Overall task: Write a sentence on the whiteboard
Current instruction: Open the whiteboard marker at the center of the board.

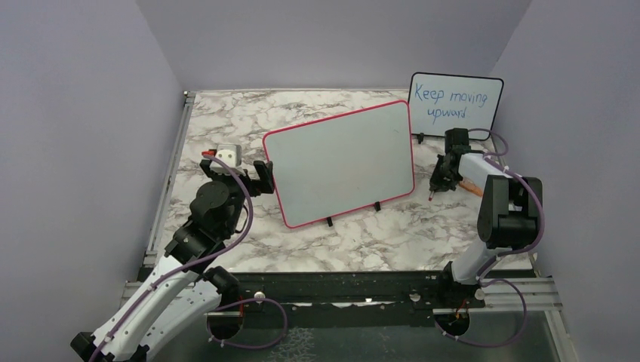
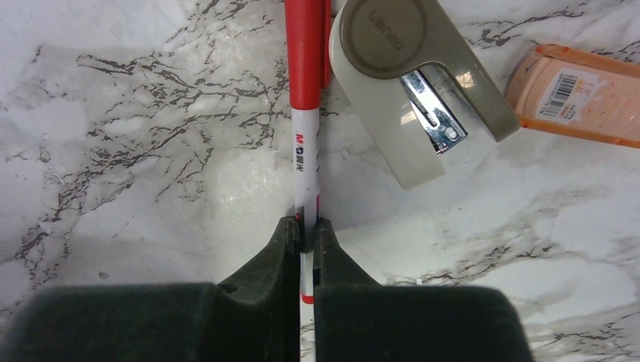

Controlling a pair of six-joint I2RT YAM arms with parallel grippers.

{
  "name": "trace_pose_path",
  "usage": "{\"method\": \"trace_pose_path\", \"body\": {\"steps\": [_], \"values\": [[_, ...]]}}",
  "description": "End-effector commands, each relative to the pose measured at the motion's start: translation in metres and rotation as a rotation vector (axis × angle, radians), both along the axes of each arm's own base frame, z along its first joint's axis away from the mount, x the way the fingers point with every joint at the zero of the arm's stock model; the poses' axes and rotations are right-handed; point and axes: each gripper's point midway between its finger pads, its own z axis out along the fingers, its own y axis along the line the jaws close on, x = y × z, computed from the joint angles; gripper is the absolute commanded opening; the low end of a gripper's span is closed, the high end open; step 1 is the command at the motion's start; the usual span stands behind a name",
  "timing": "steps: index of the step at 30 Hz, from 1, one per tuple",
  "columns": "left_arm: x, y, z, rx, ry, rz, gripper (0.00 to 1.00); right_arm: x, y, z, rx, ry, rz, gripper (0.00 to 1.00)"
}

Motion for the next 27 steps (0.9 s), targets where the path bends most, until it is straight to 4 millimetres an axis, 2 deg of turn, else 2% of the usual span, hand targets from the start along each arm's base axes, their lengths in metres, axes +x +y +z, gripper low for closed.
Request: {"method": "trace_pose_path", "body": {"steps": [1,7,10,14,18,21,27], "values": [[-0.003,-0.021,0.006,-0.03,-0.028,-0.112,0.99,0.006,0.004,0.007,0.026,-0.019,0.012,0.01],[-0.009,-0.039,0.011,-0.06,-0.005,-0.211,0.99,0.008,0.01,0.038,0.052,-0.098,0.023,0.01],[-0.013,-0.045,0.015,-0.066,0.007,-0.25,0.99,0.005,0.02,0.065,0.096,-0.158,0.05,0.0],[-0.02,-0.052,0.022,-0.083,0.015,-0.304,0.99,-0.001,0.036,0.111,0.129,-0.267,0.117,0.01],[-0.027,-0.065,0.028,-0.075,0.029,-0.387,0.99,-0.013,0.067,0.151,0.18,-0.366,0.234,0.0],[-0.029,-0.075,0.028,-0.076,0.065,-0.433,0.99,-0.027,0.1,0.171,0.208,-0.403,0.363,0.01],[-0.03,-0.094,0.029,-0.137,0.144,-0.492,0.99,-0.054,0.166,0.196,0.269,-0.432,0.613,0.01]]}}
